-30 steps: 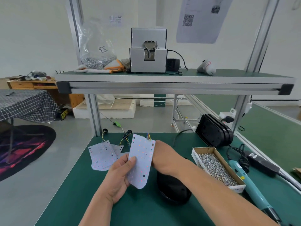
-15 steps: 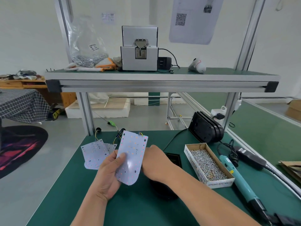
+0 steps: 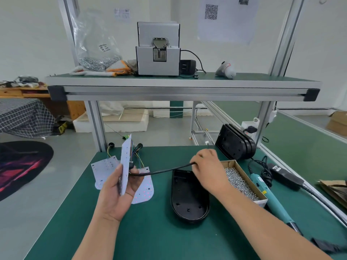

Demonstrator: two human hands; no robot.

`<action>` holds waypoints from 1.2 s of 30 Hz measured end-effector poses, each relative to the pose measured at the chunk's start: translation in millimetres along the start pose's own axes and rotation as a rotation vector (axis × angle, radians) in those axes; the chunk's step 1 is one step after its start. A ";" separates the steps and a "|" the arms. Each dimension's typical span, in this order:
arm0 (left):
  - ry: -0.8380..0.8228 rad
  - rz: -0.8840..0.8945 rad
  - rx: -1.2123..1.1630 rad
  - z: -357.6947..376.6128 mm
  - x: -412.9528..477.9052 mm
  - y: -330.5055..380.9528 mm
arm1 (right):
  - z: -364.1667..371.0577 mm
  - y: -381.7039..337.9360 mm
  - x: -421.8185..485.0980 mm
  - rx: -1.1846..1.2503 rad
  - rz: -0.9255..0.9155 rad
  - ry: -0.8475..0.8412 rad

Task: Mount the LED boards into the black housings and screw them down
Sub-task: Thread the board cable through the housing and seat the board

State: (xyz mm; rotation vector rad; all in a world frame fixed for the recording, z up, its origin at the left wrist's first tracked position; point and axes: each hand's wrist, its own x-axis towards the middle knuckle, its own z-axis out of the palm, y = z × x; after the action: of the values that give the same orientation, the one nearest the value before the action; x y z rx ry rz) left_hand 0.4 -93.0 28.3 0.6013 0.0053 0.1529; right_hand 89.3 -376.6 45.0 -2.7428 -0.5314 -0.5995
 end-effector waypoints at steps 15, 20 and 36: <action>0.082 -0.062 0.047 -9.6 6.2 3.1 | -13.2 64.7 -4.2 0.152 0.314 0.080; 0.101 -0.030 0.142 -8.7 6.4 -7.4 | -23.2 57.9 -13.9 0.373 0.288 0.104; 0.007 -0.218 0.315 28.4 -11.8 -64.3 | -18.3 -5.6 -47.9 0.986 0.258 0.163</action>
State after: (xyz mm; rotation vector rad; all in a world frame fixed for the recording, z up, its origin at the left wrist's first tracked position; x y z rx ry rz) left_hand -0.7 -163.0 15.1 0.9096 0.1027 -0.0590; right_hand 40.2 -391.9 40.7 -1.7682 -0.2998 -0.3469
